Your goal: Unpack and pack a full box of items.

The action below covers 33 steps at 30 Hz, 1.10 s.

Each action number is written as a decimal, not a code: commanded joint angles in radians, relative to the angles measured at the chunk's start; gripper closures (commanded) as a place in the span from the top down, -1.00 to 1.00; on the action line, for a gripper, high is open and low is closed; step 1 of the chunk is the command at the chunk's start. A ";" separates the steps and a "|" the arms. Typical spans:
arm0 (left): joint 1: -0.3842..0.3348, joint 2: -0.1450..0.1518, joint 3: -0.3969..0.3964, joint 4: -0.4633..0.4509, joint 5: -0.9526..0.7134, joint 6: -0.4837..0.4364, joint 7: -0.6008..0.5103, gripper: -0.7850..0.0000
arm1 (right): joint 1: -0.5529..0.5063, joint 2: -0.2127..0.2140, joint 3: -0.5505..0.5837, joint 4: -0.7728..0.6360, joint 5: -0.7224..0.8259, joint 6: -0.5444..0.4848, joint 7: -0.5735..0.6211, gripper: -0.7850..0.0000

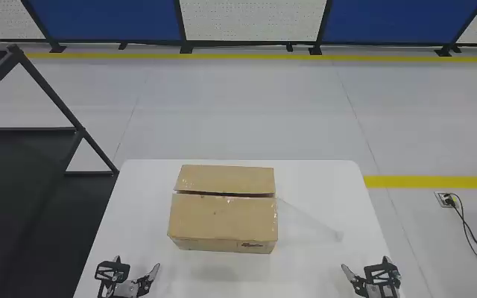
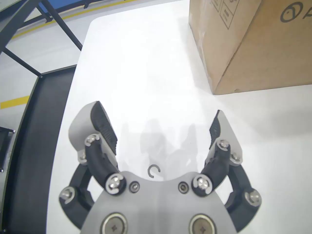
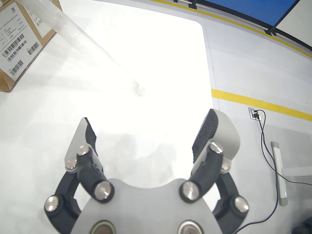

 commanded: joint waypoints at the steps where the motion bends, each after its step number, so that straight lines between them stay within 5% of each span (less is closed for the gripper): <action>1: 0.000 0.000 0.000 0.000 0.000 0.000 0.000 1.00 | 0.000 0.000 0.000 0.000 0.000 0.000 0.000 1.00; 16: 0.000 0.000 0.000 0.000 0.000 0.000 0.000 1.00 | 0.000 0.000 0.000 0.000 0.000 0.000 0.000 1.00; 18: 0.007 0.002 0.008 -0.012 0.014 -0.066 0.063 1.00 | -0.001 0.000 -0.004 -0.002 0.005 -0.016 0.011 1.00; 21: -0.020 -0.002 0.011 0.020 0.082 0.050 0.018 1.00 | 0.006 0.003 0.001 -0.037 0.018 -0.076 0.070 1.00; 28: -0.015 0.001 -0.090 -0.040 -0.028 -0.019 0.080 1.00 | 0.041 0.006 0.030 -0.179 0.272 -0.208 0.322 1.00; 33: -0.036 0.011 -0.185 -0.058 -0.067 -0.147 0.108 1.00 | 0.117 0.012 0.043 -0.255 0.547 -0.239 0.642 1.00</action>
